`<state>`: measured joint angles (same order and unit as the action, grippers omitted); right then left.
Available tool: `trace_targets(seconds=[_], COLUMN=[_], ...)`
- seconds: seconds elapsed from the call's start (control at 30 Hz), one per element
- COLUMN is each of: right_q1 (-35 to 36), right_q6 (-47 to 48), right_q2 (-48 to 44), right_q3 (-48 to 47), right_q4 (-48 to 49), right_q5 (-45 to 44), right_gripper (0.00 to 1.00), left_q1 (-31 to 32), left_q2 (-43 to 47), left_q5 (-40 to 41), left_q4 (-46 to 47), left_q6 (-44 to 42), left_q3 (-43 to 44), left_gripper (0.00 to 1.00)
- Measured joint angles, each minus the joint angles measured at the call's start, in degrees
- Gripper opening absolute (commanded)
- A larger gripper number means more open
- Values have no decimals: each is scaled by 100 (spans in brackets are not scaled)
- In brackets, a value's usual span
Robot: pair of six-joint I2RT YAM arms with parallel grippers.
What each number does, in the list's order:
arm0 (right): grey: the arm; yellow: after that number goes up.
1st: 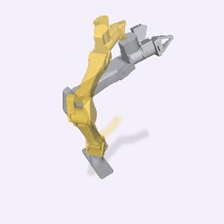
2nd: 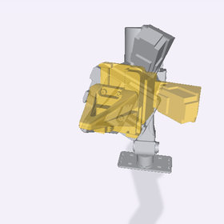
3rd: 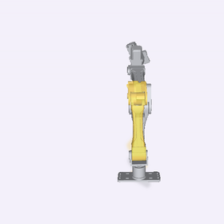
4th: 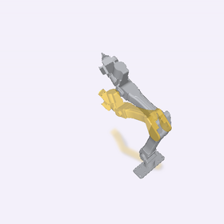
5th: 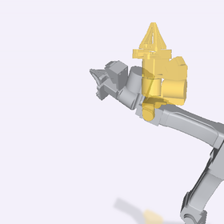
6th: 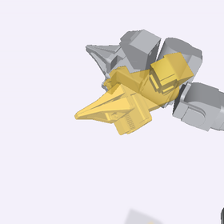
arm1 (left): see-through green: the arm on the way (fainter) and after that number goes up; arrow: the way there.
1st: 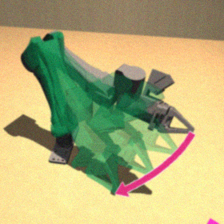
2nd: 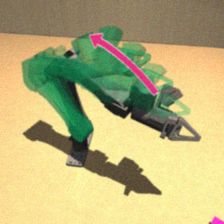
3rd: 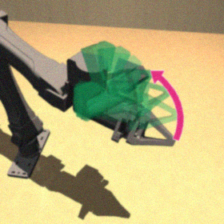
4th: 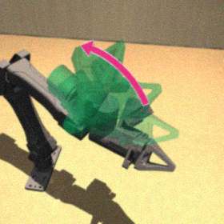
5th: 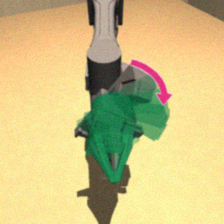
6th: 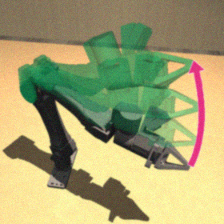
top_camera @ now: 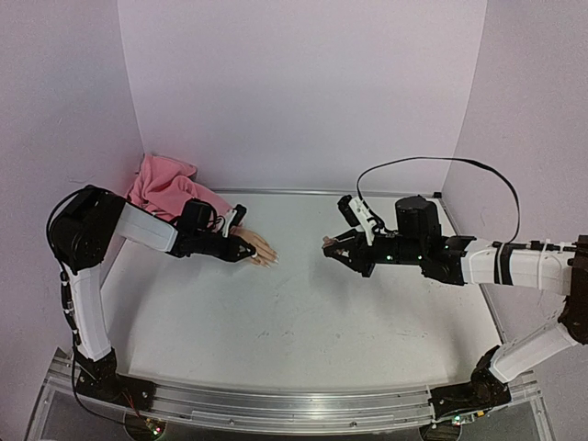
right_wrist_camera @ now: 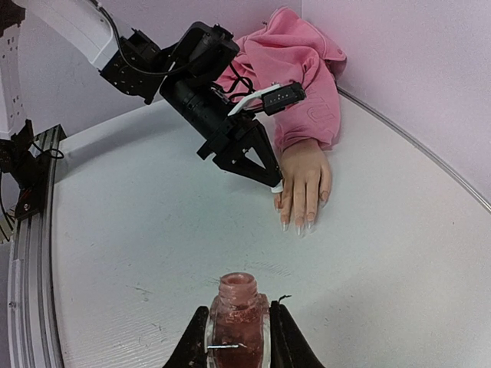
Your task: Paint the nails
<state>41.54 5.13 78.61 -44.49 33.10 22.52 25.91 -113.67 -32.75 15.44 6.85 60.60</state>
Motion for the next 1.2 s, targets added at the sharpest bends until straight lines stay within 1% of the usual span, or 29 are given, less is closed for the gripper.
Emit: trace_targets(seconds=[0.13, 0.33, 0.47, 0.57, 0.7, 0.8, 0.9, 0.97, 1.07, 1.2], right_q1=[0, 0, 0, 0, 0, 0, 2, 13, 146, 584], right_q6=[2, -26, -129, -278, -584, -813, -1032, -1189, -1386, -1438], right_q2=[0, -22, -96, -214, -376, -573, -767, -817, -811, -608], right_q3=[0, 0, 0, 0, 37, 184, 323, 393, 428, 378], right_q4=[0, -2, -2, 13, 131, 273, 415, 599, 809, 1054], right_q5=[0, -2, 0, 20, 83, 129, 234, 323, 415, 433], right_gripper=[0, 0, 0, 0, 0, 0, 0, 0, 0, 0], left_q1=[24, 118, 289, 413, 603, 822, 1117, 1300, 1711, 2295], left_q2=[299, 1478, 2573, 3294, 4044, 4494, 4784, 4817, 4771, 4581], left_q5=[66, 122, 33, -96, -168, -146, -107, -68, 103, 328], left_q4=[-20, -94, -151, -249, -568, -940, -1440, -1733, -2304, -2931], left_q6=[37, 284, 754, 1279, 1856, 2114, 2306, 2323, 2262, 2002], left_q3=[-236, -892, -1279, -1379, -1392, -1377, -1180, -931, -308, 627], left_gripper=[0, 0, 0, 0, 0, 0, 0, 0, 0, 0])
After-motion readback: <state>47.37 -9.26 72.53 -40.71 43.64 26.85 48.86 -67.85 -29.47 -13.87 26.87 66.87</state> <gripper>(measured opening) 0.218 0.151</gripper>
